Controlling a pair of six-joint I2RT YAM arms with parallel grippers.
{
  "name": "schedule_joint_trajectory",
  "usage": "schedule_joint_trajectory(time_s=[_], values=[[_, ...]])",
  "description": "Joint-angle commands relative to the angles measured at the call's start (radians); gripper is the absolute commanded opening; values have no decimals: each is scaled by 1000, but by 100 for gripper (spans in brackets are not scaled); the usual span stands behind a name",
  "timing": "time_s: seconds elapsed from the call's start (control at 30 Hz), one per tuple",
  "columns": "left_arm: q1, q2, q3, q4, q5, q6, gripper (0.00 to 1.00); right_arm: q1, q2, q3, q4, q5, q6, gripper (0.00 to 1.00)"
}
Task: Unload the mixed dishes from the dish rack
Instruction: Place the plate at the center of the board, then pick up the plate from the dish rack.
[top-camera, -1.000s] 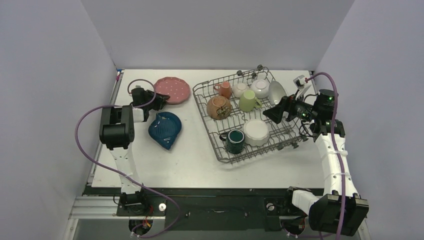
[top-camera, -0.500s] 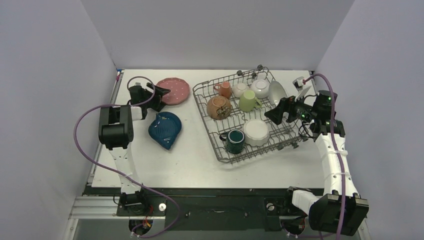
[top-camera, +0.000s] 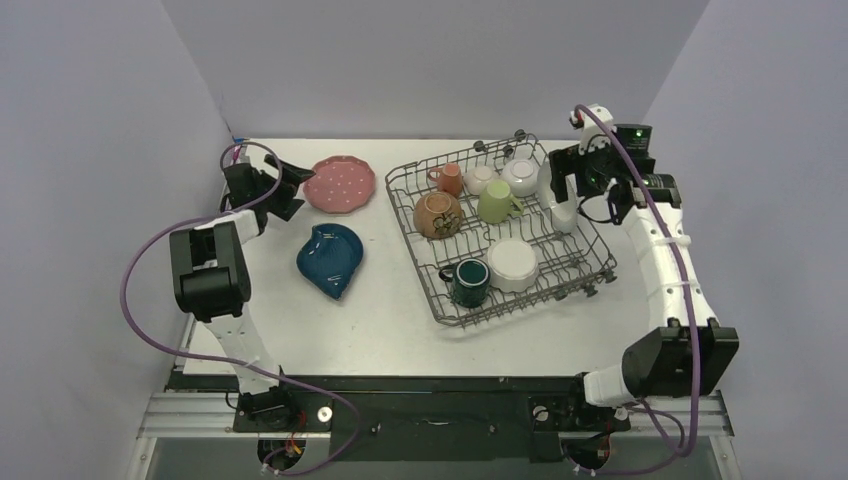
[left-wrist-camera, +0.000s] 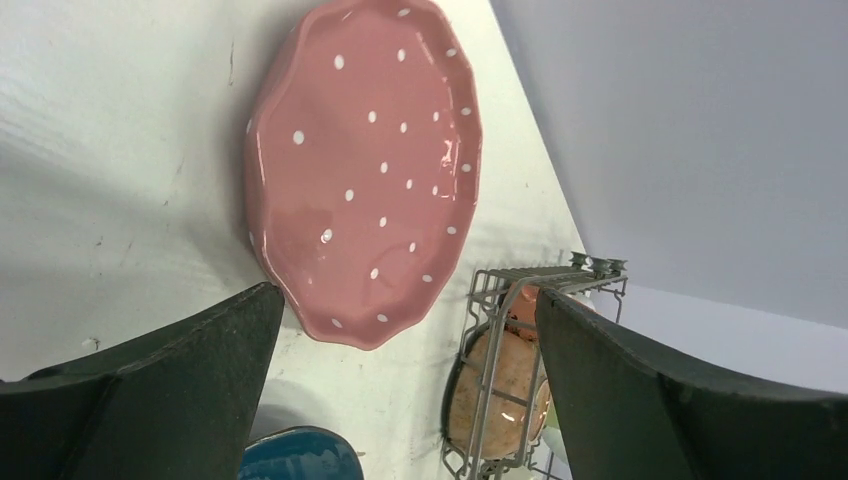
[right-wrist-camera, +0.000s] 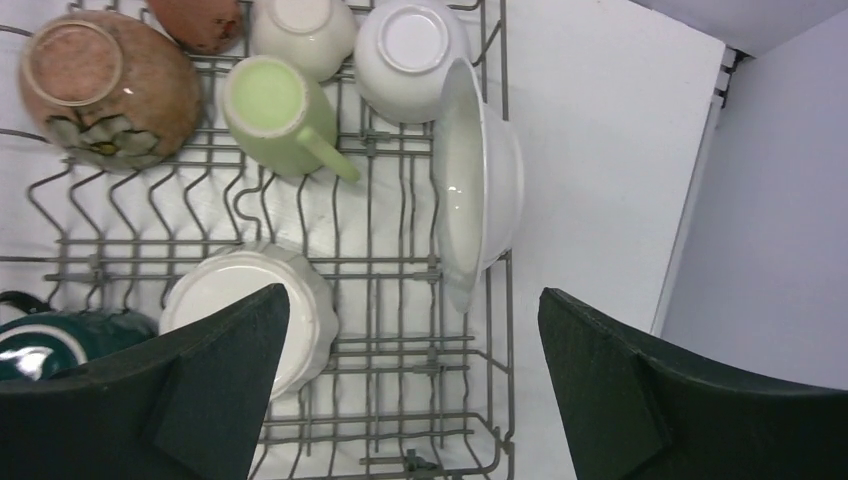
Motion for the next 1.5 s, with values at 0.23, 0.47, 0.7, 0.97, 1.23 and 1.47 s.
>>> schedule_joint_trajectory(time_s=[0.23,0.47,0.7,0.97,1.23,1.47], values=[[24,-181,-67,-59,-40,118,96,83,326,298,-158,420,-68,85],[0,-433,-155,-105,-133,209,96,87,454,342,-173,480,-76,67],[4,-598,-326,1,-86,142,96,103,518,357,-165,528,-103,33],[1,-675,-485,148,73,67,96,106,492,305,-105,539,-121,1],[-74,-723,-560,280,208,14,96,104,321,240,-37,517,-120,0],[-224,-719,-564,315,189,12,96,105,179,225,-10,509,-90,0]])
